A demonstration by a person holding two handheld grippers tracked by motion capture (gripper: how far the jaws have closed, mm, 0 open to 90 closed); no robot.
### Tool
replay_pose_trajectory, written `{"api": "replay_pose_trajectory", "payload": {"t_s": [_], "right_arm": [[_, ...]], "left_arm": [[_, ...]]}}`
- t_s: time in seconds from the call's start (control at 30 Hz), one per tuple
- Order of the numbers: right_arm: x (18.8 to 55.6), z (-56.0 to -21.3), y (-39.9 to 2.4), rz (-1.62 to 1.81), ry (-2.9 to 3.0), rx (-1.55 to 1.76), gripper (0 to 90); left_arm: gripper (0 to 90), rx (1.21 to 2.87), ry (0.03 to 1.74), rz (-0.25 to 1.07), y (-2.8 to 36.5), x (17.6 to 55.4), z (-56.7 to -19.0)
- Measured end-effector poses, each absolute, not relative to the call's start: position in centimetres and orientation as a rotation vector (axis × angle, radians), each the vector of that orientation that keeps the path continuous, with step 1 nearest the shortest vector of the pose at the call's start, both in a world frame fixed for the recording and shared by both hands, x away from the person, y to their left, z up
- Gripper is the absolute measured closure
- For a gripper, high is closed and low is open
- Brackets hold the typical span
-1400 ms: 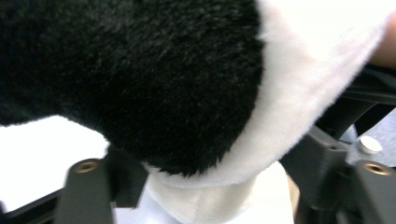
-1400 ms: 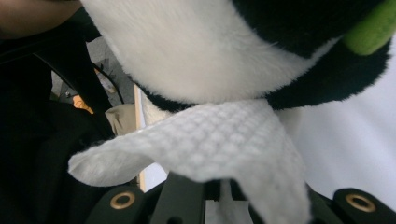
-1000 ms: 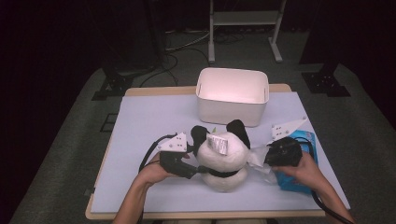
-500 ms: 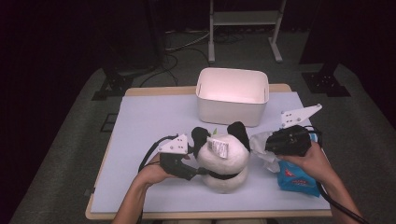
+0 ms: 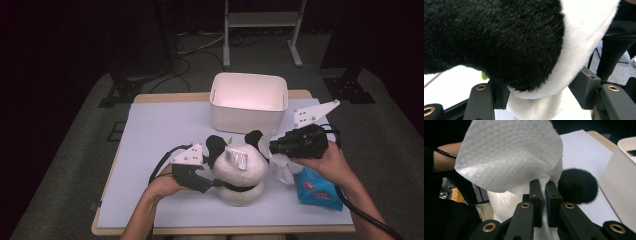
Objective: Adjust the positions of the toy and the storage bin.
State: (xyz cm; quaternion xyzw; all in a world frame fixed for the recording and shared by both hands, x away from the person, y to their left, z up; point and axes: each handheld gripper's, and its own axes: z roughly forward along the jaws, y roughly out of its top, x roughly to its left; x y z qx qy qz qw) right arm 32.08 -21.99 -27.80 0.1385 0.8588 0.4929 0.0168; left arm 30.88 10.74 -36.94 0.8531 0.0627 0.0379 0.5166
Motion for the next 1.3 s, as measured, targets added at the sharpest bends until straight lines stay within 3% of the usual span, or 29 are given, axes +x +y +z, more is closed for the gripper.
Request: {"api": "replay_pose_trajectory", "payload": {"t_s": [0.2, 0.47, 0.6, 0.73, 1.13, 1.3], "right_arm": [[32.0, -28.1, -21.9, 1.495, 2.689, 0.432, 85.3], [31.7, -29.2, -22.6, 1.503, 2.699, 0.462, 85.3], [31.6, -28.7, -22.7, 1.494, 2.692, 0.458, 85.2], [31.6, -28.2, -22.1, 1.506, 2.694, 0.435, 85.2], [32.2, -27.8, -22.2, 1.477, 2.687, 0.456, 85.2], [31.9, -28.1, -22.3, 1.454, 2.702, 0.463, 85.2]], "left_arm": [[37.6, 2.053, 0.161, 0.069, 10.7, 31.0, -37.1], [22.3, 2.016, 0.219, 0.03, 10.1, 31.3, -37.4], [34.2, 2.0, 0.171, 0.075, 10.0, 31.0, -37.3], [38.6, 2.011, 0.142, 0.101, 9.9, 30.6, -37.1], [41.0, 2.013, 0.129, 0.106, 10.1, 30.6, -37.1], [32.7, 2.013, 0.183, 0.056, 10.1, 31.0, -37.2]]}}
